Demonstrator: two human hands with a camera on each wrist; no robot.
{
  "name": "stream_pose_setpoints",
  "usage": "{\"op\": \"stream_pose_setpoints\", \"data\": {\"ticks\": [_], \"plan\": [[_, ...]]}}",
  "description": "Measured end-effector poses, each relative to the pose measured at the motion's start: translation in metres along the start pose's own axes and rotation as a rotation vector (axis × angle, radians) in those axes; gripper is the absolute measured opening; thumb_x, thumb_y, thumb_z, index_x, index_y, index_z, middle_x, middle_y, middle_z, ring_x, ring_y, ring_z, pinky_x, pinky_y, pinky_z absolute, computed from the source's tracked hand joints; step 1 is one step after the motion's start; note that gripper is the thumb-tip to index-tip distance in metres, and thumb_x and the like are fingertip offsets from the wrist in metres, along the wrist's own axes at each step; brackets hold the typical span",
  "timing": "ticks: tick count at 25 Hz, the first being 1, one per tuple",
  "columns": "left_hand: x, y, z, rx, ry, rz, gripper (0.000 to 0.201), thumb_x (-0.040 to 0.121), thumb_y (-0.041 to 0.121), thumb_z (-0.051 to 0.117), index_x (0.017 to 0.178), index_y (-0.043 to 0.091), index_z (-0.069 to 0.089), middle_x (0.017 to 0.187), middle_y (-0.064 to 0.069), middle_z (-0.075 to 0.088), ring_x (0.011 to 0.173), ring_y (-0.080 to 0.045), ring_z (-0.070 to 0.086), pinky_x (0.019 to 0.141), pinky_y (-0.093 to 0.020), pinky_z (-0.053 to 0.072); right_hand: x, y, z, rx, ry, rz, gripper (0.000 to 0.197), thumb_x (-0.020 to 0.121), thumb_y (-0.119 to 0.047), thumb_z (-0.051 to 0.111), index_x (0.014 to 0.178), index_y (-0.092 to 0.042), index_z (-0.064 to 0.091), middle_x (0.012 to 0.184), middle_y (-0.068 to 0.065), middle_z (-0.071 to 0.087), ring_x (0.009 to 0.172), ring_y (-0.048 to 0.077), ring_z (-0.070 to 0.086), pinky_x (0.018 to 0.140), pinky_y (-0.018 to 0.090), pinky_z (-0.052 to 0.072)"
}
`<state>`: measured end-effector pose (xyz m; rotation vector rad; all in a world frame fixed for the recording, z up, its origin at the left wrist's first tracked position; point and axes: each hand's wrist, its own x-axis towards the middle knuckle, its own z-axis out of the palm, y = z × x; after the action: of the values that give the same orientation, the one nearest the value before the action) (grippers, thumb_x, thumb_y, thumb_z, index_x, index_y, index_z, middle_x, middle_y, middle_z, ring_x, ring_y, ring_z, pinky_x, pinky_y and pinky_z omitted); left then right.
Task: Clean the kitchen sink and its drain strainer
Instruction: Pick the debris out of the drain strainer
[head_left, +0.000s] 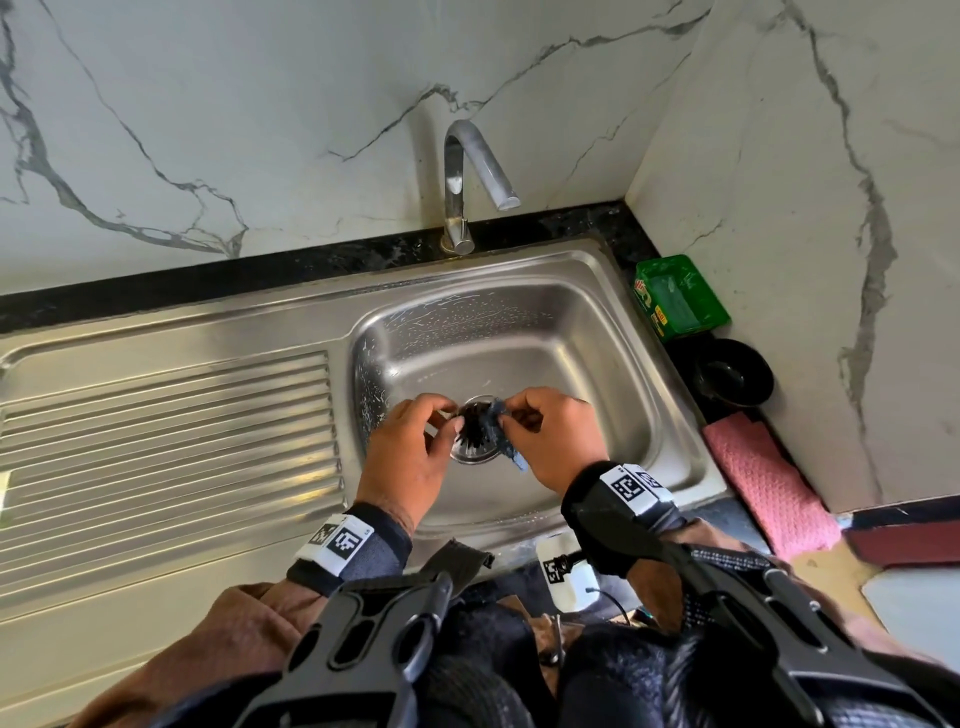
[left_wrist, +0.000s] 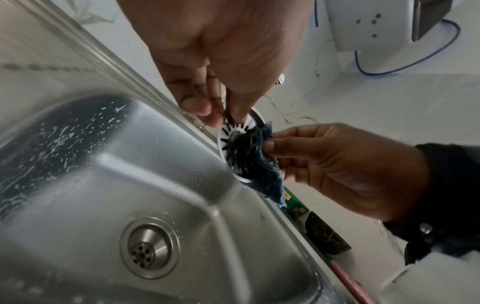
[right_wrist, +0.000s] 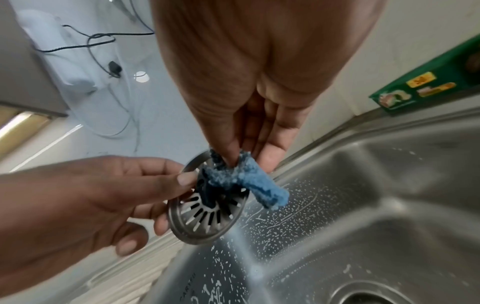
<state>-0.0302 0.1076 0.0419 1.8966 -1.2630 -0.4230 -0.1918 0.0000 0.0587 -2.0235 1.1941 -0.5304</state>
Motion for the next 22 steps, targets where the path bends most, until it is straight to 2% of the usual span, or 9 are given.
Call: {"op": "stream_pose_setpoints", "data": {"ticks": [3,5,8,9,12,13,18,20,22], "plan": [[0.007,0.004,-0.003,0.082,-0.03,0.022,0.01,0.09,0.029,0.067,0.086,0.021,0.062,0.082,0.008,0.062,0.07,-0.013,0.061,0.063,-0.037,0.055,-0.003,-0.007,0.002,-0.095,0.056,-0.242,0.011,0.081,-0.012,0.075,0.091,-0.015,0.075,0.086,0.0,0.07,0.074,0.017,0.065,0.07,0.019,0.048],[0.01,0.009,-0.006,0.157,-0.067,0.05,0.011,0.086,0.023,0.069,0.081,0.02,0.059,0.078,0.007,0.061,0.067,-0.016,0.061,0.06,-0.037,0.054,-0.004,-0.009,0.001,-0.1,0.088,-0.383,0.011,0.083,-0.011,0.074,0.094,-0.014,0.074,0.089,0.0,0.07,0.078,0.018,0.065,0.071,0.024,0.051],[0.011,0.019,-0.01,0.283,-0.083,0.125,0.012,0.082,0.013,0.067,0.081,0.019,0.056,0.078,0.005,0.06,0.065,-0.021,0.06,0.057,-0.035,0.053,-0.008,-0.01,0.007,-0.141,0.029,-0.526,0.011,0.089,-0.013,0.069,0.099,-0.015,0.072,0.095,0.001,0.069,0.087,0.021,0.065,0.077,0.029,0.054],[0.011,0.019,-0.011,0.261,-0.046,0.112,0.012,0.081,0.011,0.067,0.08,0.018,0.057,0.077,0.005,0.06,0.064,-0.019,0.059,0.056,-0.034,0.052,-0.008,-0.008,0.008,-0.102,0.033,-0.461,0.011,0.088,-0.014,0.07,0.099,-0.016,0.073,0.094,0.0,0.069,0.084,0.02,0.066,0.077,0.031,0.056],[0.011,0.012,-0.008,0.152,0.077,0.017,0.017,0.084,0.014,0.07,0.074,0.017,0.057,0.072,0.008,0.058,0.061,-0.012,0.054,0.054,-0.031,0.049,-0.007,-0.003,0.01,0.041,0.045,-0.056,0.01,0.082,-0.016,0.076,0.091,-0.018,0.073,0.086,0.0,0.07,0.075,0.017,0.067,0.075,0.036,0.057],[0.009,0.011,-0.006,0.145,0.07,0.009,0.018,0.084,0.014,0.07,0.074,0.017,0.057,0.071,0.009,0.057,0.061,-0.011,0.054,0.054,-0.032,0.049,-0.007,-0.002,0.01,0.024,0.034,-0.018,0.01,0.081,-0.015,0.076,0.09,-0.016,0.072,0.086,0.001,0.071,0.075,0.019,0.067,0.074,0.038,0.057],[0.002,0.024,-0.006,0.287,-0.086,0.091,0.017,0.077,0.007,0.071,0.083,0.017,0.058,0.08,0.004,0.06,0.066,-0.018,0.059,0.06,-0.03,0.052,-0.01,-0.012,0.01,-0.145,-0.003,-0.455,0.012,0.084,-0.011,0.069,0.095,-0.014,0.073,0.091,0.002,0.068,0.083,0.024,0.064,0.069,0.035,0.055],[0.007,0.023,-0.008,0.25,-0.038,0.077,0.017,0.079,0.007,0.071,0.079,0.018,0.057,0.077,0.007,0.059,0.064,-0.014,0.057,0.058,-0.025,0.049,-0.009,-0.007,0.011,-0.055,0.039,-0.377,0.013,0.083,-0.012,0.072,0.094,-0.018,0.074,0.089,0.0,0.07,0.081,0.02,0.067,0.073,0.033,0.056],[0.009,0.017,-0.007,0.174,0.047,0.02,0.02,0.082,0.008,0.071,0.073,0.019,0.057,0.071,0.012,0.056,0.061,-0.005,0.051,0.056,-0.015,0.041,-0.008,0.0,0.008,0.053,0.023,-0.078,0.011,0.082,-0.017,0.075,0.092,-0.022,0.075,0.085,-0.002,0.073,0.075,0.015,0.069,0.074,0.034,0.058]]}}
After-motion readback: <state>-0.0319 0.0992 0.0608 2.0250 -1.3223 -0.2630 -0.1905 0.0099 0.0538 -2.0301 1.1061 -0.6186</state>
